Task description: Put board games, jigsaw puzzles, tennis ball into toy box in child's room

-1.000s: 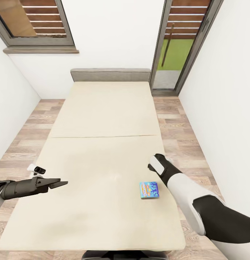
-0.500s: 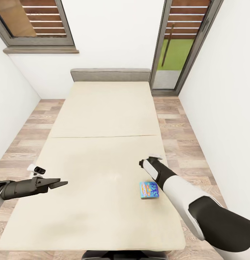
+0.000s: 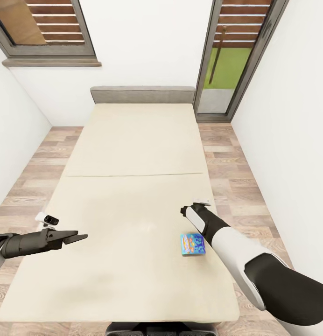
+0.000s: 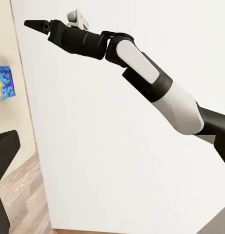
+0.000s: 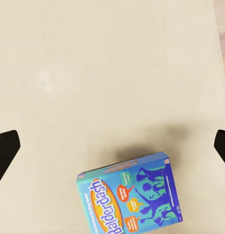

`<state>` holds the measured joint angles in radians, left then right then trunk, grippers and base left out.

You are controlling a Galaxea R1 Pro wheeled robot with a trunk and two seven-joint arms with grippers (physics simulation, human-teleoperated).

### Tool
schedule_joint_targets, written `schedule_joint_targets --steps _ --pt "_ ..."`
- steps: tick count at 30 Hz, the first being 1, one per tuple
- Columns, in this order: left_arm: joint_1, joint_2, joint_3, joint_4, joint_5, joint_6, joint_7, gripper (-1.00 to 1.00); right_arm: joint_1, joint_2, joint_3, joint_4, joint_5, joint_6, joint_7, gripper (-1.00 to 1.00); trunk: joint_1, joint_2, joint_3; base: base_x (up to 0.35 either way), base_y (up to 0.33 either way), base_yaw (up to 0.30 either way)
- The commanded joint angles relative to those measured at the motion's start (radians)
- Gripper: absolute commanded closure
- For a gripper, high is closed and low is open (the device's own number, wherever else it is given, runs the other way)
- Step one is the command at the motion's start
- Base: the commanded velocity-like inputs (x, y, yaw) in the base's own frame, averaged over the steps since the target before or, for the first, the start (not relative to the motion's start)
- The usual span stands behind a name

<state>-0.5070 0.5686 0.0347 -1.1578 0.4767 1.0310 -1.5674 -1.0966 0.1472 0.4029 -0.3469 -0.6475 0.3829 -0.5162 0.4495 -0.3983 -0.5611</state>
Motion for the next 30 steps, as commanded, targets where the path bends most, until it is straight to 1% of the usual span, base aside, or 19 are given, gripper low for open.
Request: schedule_joint_targets --steps 1,19,24,30 --pt "-0.001 0.001 0.000 0.000 0.000 0.011 -0.003 -1.00 -0.001 -0.001 0.008 -0.001 -0.006 0.005 -0.007 -1.00 0.000 -0.002 -0.003 0.000 0.000 0.000" --pt "-0.001 0.002 0.004 0.001 0.001 0.011 -0.003 -1.00 0.000 -0.006 0.008 -0.002 -0.006 0.004 -0.006 -1.00 0.000 -0.002 -0.032 0.000 0.000 0.000" --pt "-0.001 0.002 0.005 0.001 0.001 0.010 -0.003 -1.00 0.018 -0.005 0.009 -0.004 -0.006 0.001 -0.006 -1.00 0.000 -0.002 -0.040 0.000 0.000 0.000" --pt "-0.001 0.002 0.004 0.001 0.001 0.009 -0.003 -1.00 0.044 -0.005 0.010 -0.010 -0.007 -0.024 -0.006 -1.00 0.000 -0.002 -0.050 0.000 0.000 0.000"
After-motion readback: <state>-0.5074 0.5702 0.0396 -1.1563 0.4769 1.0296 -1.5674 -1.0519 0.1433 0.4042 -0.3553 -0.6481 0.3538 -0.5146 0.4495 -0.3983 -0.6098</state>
